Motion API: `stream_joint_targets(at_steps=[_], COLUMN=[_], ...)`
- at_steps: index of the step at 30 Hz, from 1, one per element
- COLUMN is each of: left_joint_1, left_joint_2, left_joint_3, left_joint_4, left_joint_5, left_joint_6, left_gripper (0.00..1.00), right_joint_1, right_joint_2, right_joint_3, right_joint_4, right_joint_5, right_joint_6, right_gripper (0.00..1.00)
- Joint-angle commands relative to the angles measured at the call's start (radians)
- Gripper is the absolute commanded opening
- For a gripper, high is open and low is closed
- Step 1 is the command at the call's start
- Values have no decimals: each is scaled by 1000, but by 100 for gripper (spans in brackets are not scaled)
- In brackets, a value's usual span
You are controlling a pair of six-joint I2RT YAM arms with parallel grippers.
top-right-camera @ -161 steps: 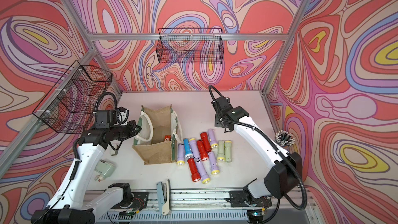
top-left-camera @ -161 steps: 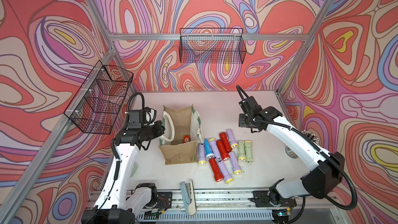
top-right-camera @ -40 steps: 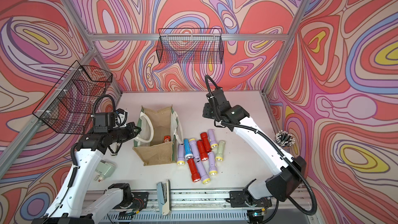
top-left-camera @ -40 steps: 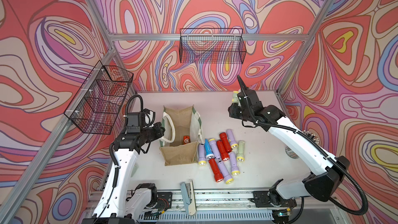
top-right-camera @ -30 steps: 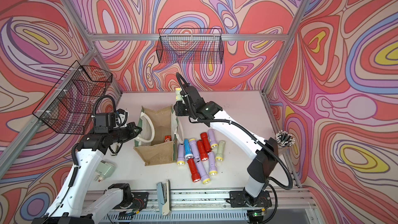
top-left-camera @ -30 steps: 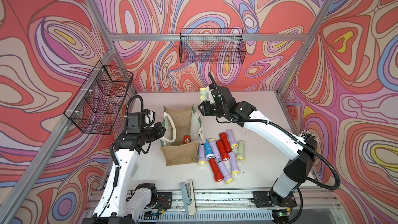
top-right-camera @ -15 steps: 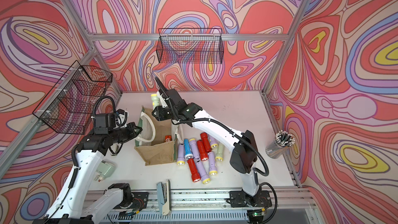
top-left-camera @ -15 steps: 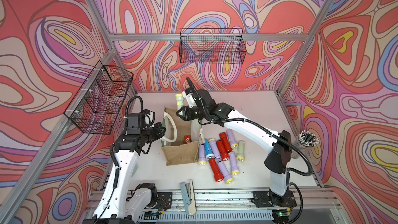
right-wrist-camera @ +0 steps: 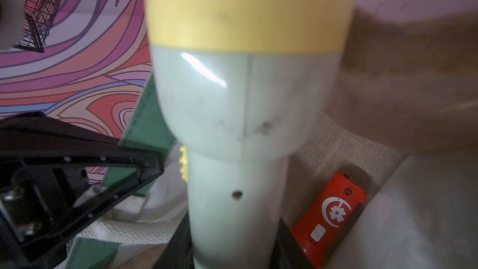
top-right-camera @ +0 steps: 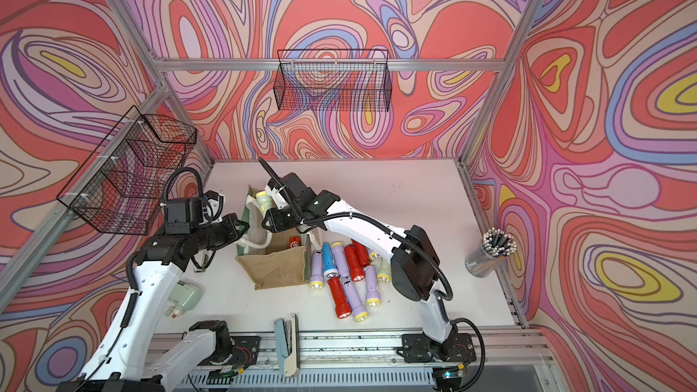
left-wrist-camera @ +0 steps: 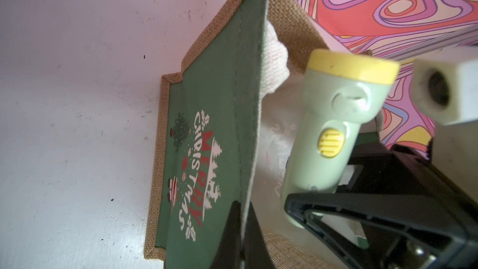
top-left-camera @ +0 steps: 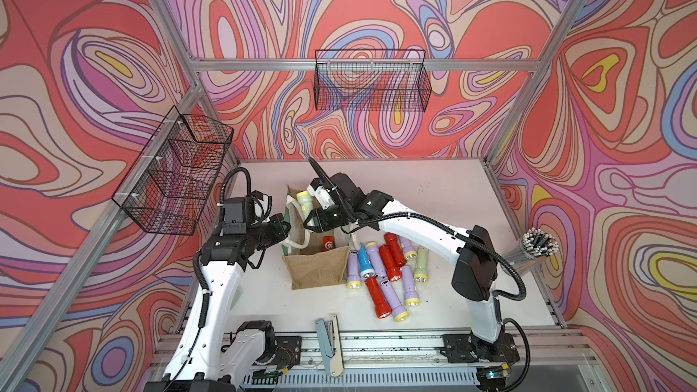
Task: Put the flashlights into the tote bags
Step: Place the flashlight in the canvas bag.
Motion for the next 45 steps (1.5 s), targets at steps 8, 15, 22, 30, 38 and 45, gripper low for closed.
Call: stream_joint_targets(at_steps=[8,15,22,30,38,45], left_joint_1=[4,5,4,3,3,3], left_joint_2=[-9,3,8,19,5,-6], left_joint_3=[-6,-9,-14,-37,-42,-41], left_joint_4=[29,43,49,65,57,48], left_joint_5=[-4,7,8,29,30,21], left_joint_6=[-8,-16,-22,-31,-30,-28], left_gripper=[0,0,0,0,0,0], right_joint_1=[22,37,41,42,42,42], right_joint_2=[52,115,168,218,260,263], right_joint_3=[-48,-33,-42,-6,25,47], right_joint_4=[-80,-131,-141,-212,-264,-301], right_joint_5=[97,172,174,261,293,296], right_joint_6=[-3,9,37,48,26,-29], right_gripper=[5,4,5,6,20,49])
